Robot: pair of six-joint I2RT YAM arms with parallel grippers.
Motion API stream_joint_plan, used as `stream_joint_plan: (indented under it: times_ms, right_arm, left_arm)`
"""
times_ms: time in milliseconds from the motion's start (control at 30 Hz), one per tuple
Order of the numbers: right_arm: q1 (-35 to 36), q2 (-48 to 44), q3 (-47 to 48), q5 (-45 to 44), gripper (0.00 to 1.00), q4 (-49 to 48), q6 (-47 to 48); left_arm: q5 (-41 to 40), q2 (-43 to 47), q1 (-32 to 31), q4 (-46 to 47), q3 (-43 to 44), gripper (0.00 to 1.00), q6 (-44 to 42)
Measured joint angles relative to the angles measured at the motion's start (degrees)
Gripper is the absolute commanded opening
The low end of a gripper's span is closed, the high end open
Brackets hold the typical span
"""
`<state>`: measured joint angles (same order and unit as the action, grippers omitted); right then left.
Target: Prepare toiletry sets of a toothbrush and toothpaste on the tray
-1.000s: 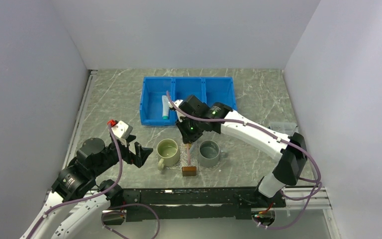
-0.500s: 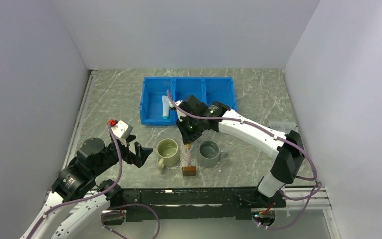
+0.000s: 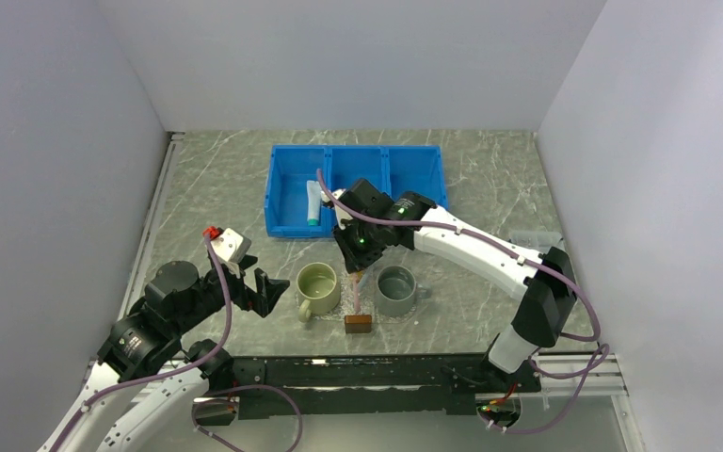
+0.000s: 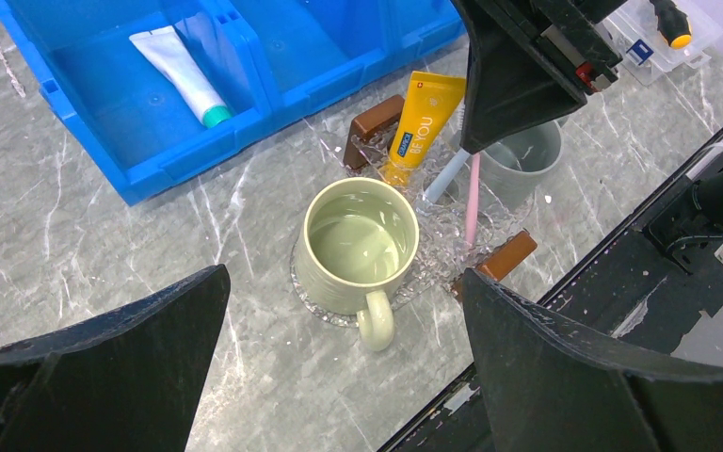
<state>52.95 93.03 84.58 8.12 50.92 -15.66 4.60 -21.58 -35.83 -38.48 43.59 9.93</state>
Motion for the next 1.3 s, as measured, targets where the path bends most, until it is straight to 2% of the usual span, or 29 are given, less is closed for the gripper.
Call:
stream_joint_plan:
  times_ms: [200, 767, 967, 1100, 1300]
  right_arm:
    - [0.0, 0.0, 0.0, -0.09, 0.31, 0.0, -0.28]
    - [0.0, 0.0, 0.0, -0.68, 0.32, -0.02, -0.7]
    - [0.0, -0.52, 0.0, -1.29, 0.37, -0.02, -0.85]
    - [0.0, -3.78, -0.57, -1.62, 0.4, -0.46, -0.76]
    - [0.0, -15.23, -6.67, -2.23, 0.43, -1.49, -0.87]
  left_arm:
    - [0.0, 0.0, 0.0, 0.0, 0.0, 0.99, 0.0]
    - [0.0, 0.0, 0.0, 0.0, 0.0, 0.99, 0.0]
    - [0.0, 0.0, 0.0, 0.0, 0.0, 0.99, 0.0]
    - [0.0, 0.0, 0.0, 0.0, 0.0, 0.99, 0.0]
    - [-0.02, 0.0, 0.0, -0.02, 0.0, 0.99, 0.0]
